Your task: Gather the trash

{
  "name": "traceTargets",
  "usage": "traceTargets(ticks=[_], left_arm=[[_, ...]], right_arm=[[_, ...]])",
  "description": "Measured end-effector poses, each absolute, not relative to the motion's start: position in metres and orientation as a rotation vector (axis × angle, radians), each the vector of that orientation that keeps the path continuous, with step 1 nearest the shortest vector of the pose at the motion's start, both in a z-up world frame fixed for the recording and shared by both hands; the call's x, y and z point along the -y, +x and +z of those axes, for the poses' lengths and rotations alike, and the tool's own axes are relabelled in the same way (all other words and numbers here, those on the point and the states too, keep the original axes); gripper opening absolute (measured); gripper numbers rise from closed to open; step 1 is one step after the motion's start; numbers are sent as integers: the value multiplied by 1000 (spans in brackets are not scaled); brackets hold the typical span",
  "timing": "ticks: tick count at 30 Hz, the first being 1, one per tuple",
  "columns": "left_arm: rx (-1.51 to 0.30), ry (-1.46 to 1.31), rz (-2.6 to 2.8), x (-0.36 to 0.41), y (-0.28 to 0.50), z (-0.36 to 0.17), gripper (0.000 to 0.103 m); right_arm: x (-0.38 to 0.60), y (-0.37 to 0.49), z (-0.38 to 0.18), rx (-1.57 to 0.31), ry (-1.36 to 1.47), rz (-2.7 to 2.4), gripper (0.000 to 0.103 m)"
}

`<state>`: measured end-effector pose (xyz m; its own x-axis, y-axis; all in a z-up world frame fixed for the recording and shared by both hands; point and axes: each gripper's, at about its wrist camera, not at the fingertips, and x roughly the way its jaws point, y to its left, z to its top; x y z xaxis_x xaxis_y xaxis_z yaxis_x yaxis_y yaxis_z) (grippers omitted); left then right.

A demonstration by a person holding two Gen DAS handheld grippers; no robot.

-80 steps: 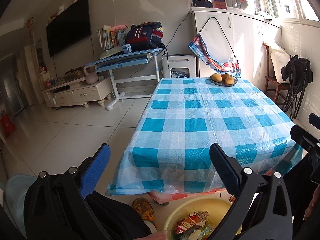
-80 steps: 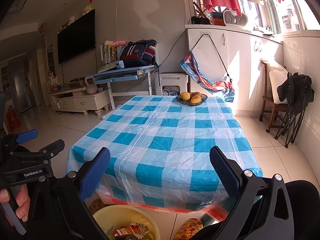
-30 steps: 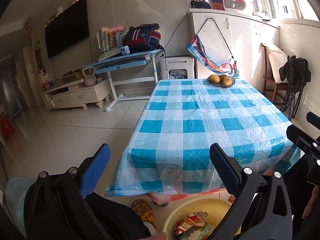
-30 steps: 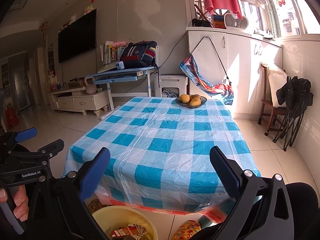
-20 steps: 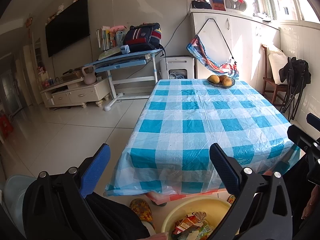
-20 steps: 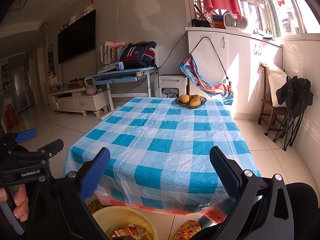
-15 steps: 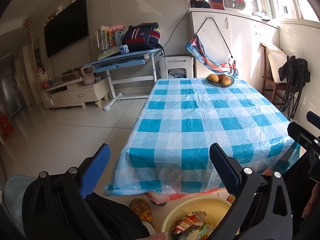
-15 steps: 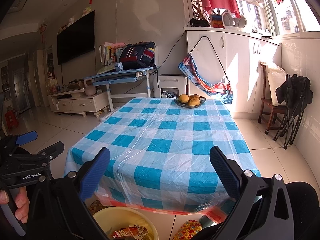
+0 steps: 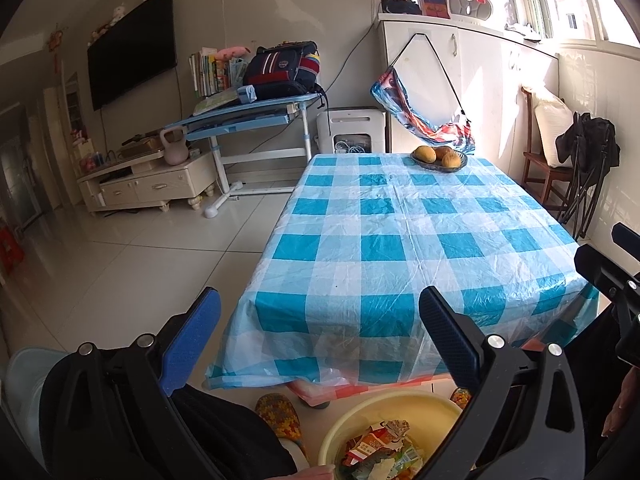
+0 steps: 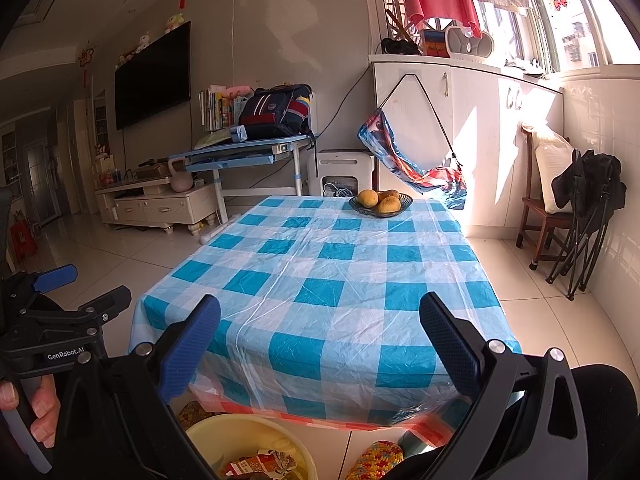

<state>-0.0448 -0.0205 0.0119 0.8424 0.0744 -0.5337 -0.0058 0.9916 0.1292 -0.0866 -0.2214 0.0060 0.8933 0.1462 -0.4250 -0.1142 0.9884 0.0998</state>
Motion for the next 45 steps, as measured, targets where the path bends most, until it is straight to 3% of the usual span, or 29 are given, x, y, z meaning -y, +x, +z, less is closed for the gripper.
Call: traceTargets(ticks=[45], left_arm=[[-607, 66, 48, 18, -42, 4, 96]], right_arm=[[221, -87, 6, -445, 75, 134, 95]])
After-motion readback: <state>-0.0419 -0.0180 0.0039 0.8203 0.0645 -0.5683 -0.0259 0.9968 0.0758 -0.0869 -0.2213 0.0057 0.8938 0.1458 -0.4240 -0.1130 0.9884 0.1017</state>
